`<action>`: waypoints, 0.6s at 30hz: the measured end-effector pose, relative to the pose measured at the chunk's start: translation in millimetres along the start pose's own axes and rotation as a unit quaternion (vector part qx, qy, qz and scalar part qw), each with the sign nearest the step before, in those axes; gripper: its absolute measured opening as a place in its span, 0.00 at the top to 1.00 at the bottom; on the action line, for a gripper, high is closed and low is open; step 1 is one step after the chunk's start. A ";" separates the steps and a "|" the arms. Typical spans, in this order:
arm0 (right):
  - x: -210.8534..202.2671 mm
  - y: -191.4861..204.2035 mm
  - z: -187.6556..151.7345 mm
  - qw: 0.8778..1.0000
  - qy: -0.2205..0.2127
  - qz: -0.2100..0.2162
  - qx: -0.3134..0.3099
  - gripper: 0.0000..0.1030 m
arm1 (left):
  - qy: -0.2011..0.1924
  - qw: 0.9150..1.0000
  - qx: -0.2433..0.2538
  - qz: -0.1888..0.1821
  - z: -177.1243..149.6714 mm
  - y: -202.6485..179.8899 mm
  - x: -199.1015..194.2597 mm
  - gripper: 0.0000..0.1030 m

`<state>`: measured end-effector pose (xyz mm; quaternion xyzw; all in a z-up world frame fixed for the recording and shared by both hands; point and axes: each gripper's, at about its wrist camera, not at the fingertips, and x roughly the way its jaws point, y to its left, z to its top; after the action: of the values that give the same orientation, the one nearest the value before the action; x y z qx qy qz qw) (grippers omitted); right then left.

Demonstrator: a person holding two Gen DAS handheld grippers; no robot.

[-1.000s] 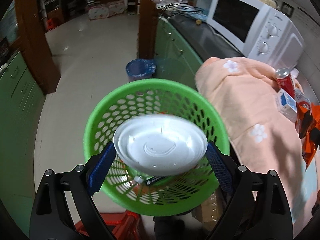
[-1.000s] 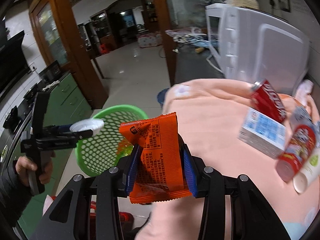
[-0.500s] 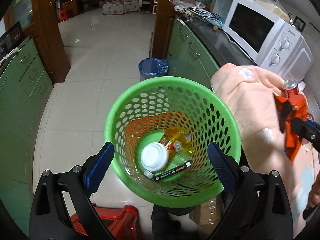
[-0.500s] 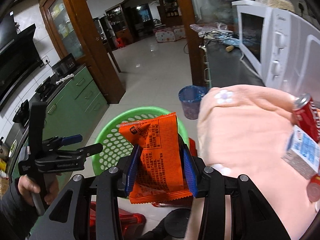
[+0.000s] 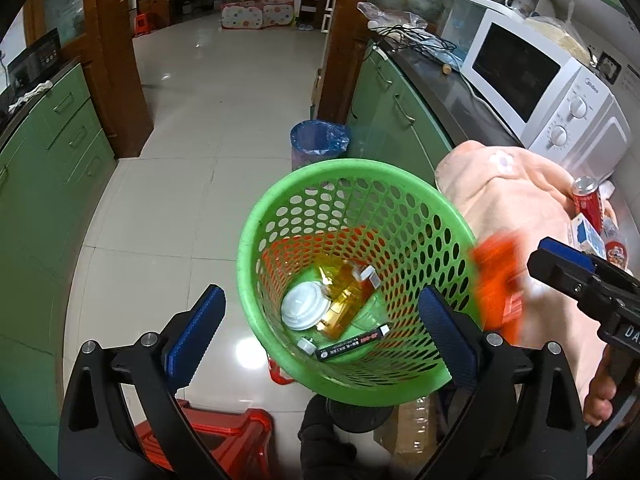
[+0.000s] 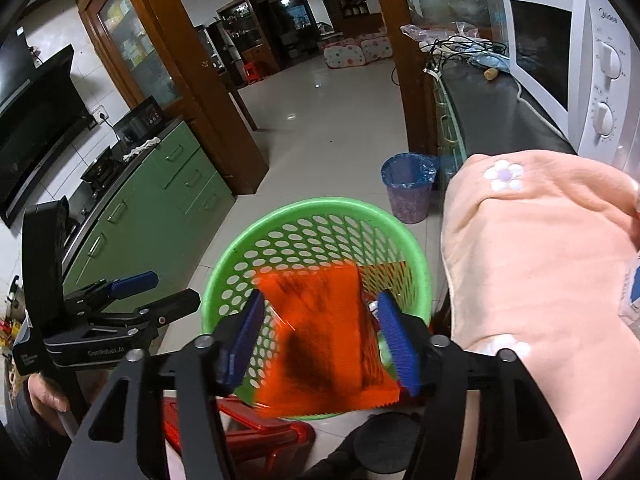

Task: Collect trash
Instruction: 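Carry the lid and orange packet over the green wastebasket and open both grippers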

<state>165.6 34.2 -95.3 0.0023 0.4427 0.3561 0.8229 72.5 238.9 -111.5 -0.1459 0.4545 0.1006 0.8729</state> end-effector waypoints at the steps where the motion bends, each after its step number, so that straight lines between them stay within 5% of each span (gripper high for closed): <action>1: -0.3 -0.4 0.3 1.000 -0.001 0.001 0.001 0.38 | -0.001 1.000 -0.001 0.000 0.2 0.7 -0.7 0.07; 18: -55.8 -32.8 -15.4 0.998 -0.036 -0.053 0.012 0.29 | -0.005 1.000 0.022 -0.022 5.4 -28.3 -5.3 0.07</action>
<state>153.7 -27.9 -74.5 0.0020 0.4169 0.3064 0.8558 82.3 214.1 -99.7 -0.1364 0.4494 0.0725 0.8799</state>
